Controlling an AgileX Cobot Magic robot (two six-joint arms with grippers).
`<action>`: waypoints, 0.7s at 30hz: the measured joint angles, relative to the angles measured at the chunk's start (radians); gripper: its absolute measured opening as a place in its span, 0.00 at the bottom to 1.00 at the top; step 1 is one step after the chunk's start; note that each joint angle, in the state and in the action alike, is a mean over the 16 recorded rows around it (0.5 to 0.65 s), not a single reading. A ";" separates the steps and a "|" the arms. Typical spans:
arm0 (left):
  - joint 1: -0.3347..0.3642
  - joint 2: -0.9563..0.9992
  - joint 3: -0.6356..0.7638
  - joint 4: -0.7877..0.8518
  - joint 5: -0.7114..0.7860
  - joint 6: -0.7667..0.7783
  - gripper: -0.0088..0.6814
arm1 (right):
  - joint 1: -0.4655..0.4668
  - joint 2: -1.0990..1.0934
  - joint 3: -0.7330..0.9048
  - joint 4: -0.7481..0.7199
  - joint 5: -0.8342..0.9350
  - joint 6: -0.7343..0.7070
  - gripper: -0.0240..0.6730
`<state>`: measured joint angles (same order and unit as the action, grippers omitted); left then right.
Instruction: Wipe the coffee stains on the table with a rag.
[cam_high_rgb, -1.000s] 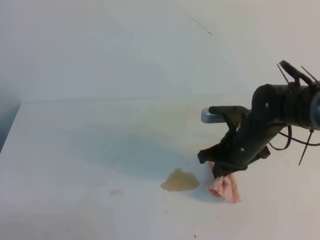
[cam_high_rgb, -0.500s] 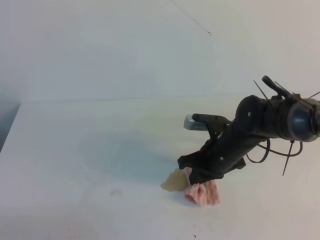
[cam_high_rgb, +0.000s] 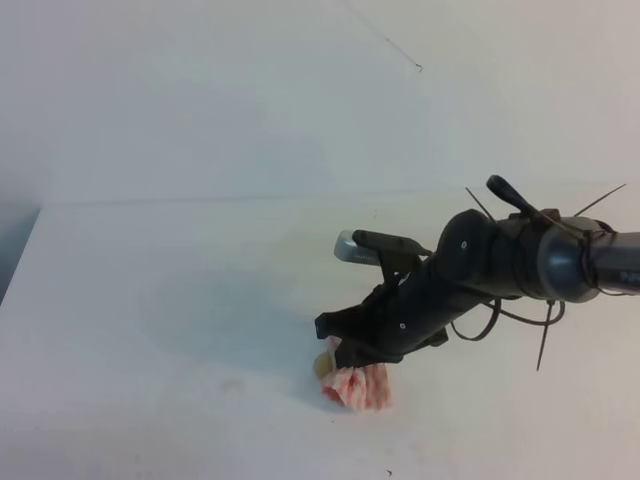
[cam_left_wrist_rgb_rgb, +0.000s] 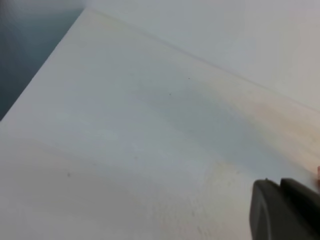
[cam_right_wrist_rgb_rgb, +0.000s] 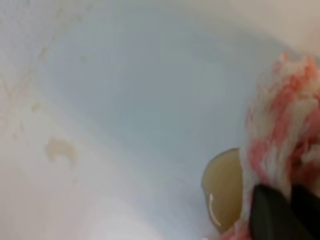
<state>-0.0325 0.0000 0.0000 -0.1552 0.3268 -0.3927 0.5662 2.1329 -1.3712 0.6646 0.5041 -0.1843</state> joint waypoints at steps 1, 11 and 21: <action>0.000 0.000 0.000 0.000 0.000 0.000 0.02 | 0.001 0.003 -0.003 0.006 -0.001 0.000 0.05; 0.000 0.000 0.000 0.000 0.000 0.000 0.01 | 0.002 0.029 -0.050 0.034 0.015 0.001 0.04; 0.000 0.000 0.000 0.000 0.000 0.000 0.02 | 0.014 0.040 -0.175 0.034 0.059 0.006 0.05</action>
<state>-0.0325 0.0000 0.0000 -0.1552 0.3268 -0.3927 0.5802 2.1726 -1.5459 0.6989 0.5636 -0.1781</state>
